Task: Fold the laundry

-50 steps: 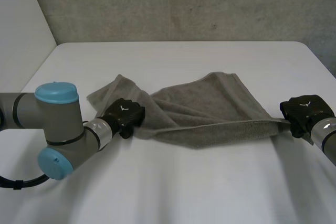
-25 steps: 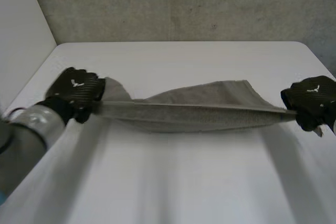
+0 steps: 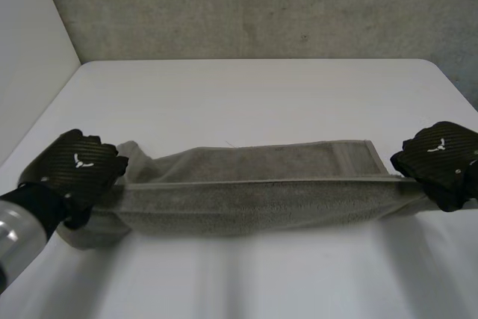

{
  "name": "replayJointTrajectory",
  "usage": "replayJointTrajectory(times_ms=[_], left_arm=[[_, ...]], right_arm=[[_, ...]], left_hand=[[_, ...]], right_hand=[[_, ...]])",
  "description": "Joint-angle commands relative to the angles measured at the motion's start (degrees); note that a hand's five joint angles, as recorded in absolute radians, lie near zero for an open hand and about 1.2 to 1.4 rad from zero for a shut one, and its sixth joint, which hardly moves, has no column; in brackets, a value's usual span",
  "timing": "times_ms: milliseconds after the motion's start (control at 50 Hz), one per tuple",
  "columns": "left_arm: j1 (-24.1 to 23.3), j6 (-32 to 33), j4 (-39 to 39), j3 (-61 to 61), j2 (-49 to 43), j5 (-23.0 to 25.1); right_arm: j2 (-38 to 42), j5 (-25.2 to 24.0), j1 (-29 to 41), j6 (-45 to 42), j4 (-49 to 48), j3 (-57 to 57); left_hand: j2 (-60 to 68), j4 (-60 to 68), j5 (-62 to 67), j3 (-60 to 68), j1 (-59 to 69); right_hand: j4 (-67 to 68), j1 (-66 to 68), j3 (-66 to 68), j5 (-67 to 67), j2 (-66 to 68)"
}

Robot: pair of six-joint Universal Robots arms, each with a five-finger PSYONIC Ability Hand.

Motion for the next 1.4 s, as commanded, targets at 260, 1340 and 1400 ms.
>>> replayJointTrajectory(times_ms=[260,1340,1400], left_arm=[[-0.8,3.2,20.8,19.1,-39.5,-0.6],[-0.6,2.3,29.0,19.5,-32.3,-5.5],[0.8,1.8,29.0,14.5,-29.0,-5.5]], right_arm=[[28.7,12.1,6.7,9.7,-11.5,-17.2],[23.9,15.6,10.5,19.6,-21.2,-18.4],[21.5,14.5,10.5,19.7,-19.7,-13.6]], left_hand=[[10.3,10.2,10.9,10.3,11.5],[-59.0,-59.1,-58.3,-58.9,-57.7],[-58.3,-58.4,-57.7,-58.3,-57.1]], right_hand=[[3.1,3.2,3.1,2.2,3.8],[-66.9,-66.8,-66.9,-67.8,-66.2],[-66.9,-66.8,-66.9,-67.8,-66.2]])
